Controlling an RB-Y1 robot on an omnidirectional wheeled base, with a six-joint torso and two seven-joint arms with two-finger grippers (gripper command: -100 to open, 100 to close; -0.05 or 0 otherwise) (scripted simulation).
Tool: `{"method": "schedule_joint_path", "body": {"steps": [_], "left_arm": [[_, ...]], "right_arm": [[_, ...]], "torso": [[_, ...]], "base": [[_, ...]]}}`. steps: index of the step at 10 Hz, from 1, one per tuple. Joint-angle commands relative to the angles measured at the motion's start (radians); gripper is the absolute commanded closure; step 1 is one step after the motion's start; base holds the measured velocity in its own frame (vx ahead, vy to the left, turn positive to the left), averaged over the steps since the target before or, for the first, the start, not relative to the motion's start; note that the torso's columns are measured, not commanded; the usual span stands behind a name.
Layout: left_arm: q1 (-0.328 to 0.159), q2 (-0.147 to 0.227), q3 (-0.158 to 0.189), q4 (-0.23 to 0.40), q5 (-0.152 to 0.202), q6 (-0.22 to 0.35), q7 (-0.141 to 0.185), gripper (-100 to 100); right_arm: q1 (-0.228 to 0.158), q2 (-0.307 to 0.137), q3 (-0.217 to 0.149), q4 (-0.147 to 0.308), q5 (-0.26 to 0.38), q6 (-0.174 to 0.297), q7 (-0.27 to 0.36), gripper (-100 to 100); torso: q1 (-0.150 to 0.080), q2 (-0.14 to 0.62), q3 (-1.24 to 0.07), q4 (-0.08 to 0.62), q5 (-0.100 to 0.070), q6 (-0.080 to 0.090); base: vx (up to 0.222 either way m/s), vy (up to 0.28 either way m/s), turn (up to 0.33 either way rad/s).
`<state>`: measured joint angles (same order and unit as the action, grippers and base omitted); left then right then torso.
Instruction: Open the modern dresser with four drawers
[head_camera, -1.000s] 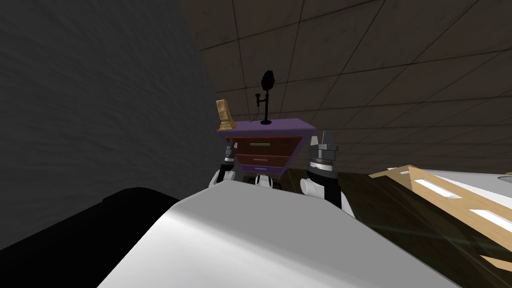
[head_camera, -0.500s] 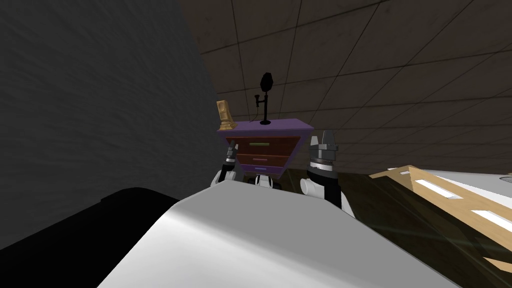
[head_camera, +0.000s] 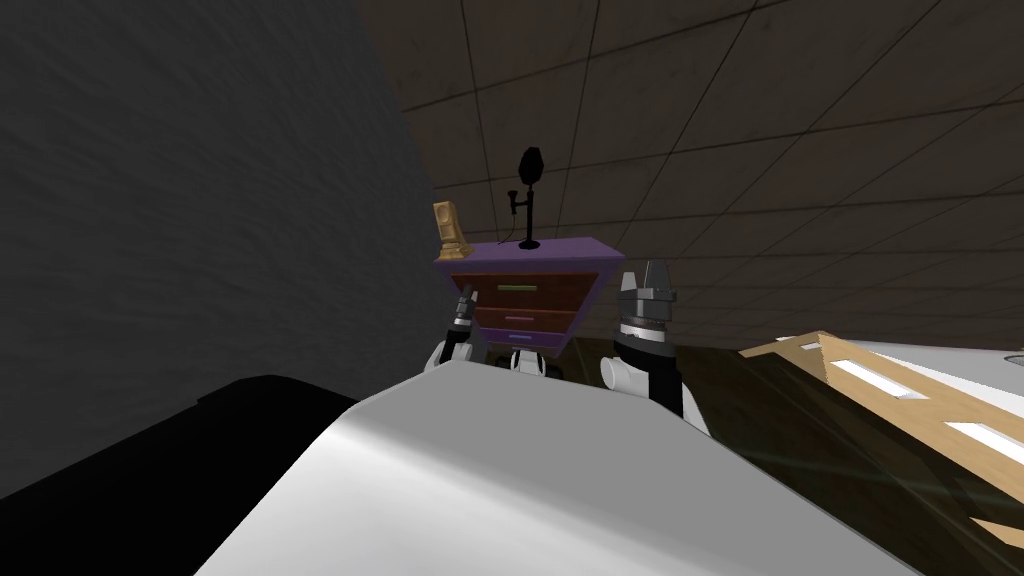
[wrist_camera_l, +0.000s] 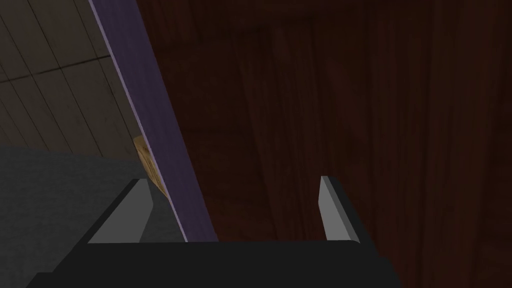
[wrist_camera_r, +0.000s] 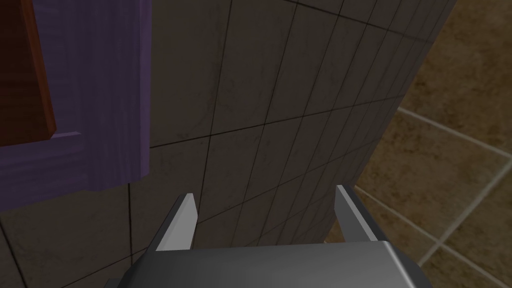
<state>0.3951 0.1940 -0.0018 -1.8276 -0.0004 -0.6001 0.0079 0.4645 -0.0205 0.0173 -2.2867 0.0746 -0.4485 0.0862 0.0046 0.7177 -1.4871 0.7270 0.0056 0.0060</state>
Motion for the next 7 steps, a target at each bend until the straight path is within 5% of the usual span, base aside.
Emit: {"method": "schedule_joint_path", "body": {"steps": [1, 7], "left_arm": [[-0.020, 0.001, -0.002, 0.073, -0.003, -0.014, -0.001, -100], [-0.045, 0.005, -0.001, 0.182, -0.006, -0.049, -0.002, -100]], "right_arm": [[0.000, 0.000, 0.000, 0.000, 0.000, 0.000, 0.000, 0], [0.000, 0.000, 0.000, 0.000, 0.000, 0.000, 0.000, 0]], "torso": [[-0.001, 0.000, 0.000, 0.000, 0.000, 0.001], [0.000, 0.000, 0.000, 0.001, 0.000, 0.001]], "base": [[-0.009, -0.024, 0.007], [-0.006, -0.015, 0.000]]}}
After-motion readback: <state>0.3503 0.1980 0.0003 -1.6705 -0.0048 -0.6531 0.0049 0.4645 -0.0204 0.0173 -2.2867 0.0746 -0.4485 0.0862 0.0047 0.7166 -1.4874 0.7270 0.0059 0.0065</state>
